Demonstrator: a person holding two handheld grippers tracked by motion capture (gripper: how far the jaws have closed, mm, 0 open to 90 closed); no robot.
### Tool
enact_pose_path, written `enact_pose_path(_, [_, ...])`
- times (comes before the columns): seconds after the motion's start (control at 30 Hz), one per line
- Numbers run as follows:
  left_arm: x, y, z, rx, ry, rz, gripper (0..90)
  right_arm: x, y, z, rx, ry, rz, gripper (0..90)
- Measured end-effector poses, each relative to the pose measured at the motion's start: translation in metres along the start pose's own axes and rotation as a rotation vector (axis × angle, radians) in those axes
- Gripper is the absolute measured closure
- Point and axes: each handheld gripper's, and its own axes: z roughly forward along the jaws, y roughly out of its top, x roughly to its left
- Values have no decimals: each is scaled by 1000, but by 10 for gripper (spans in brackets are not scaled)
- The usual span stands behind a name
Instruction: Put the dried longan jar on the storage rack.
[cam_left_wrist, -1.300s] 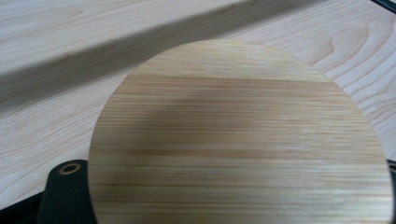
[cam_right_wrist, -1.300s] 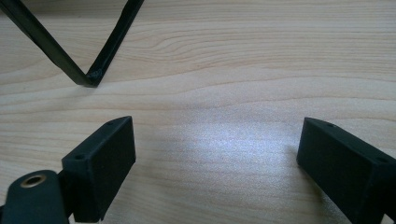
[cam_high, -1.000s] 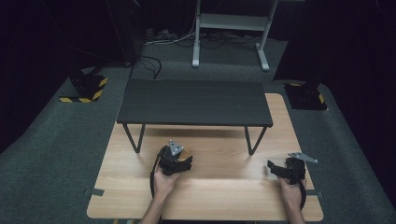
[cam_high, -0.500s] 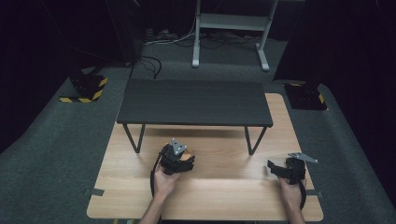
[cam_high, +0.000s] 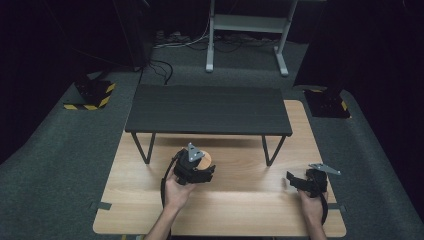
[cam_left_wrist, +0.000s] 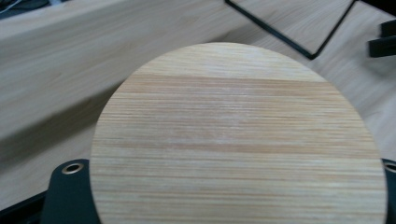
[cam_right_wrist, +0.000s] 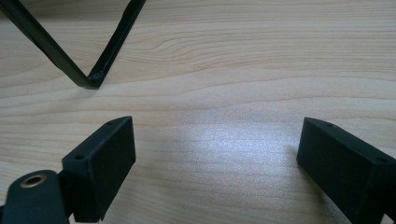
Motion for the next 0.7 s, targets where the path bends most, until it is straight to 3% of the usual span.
enact_pose_path(0.4, [-8, 45, -43, -19, -93, 95, 258, -2, -1, 0, -4, 5, 5, 112])
enact_pose_path(0.7, [-1, 85, -64, -47, -108, 134, 258, -2, -1, 0, -4, 5, 6, 111])
